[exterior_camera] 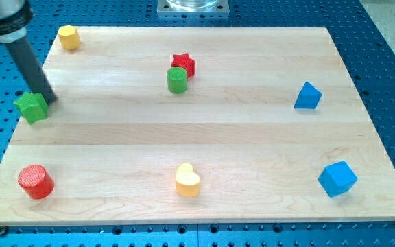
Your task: Move the green star vertically above the red circle
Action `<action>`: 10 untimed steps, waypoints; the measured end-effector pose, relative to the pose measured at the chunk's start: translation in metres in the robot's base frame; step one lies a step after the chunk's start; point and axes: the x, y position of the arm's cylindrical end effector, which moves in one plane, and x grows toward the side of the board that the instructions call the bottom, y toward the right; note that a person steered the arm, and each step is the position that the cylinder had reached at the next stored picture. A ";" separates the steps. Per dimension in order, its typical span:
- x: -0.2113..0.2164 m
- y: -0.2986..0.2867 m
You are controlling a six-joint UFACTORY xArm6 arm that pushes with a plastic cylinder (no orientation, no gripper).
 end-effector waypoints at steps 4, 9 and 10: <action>0.088 -0.004; 0.039 -0.054; 0.035 -0.054</action>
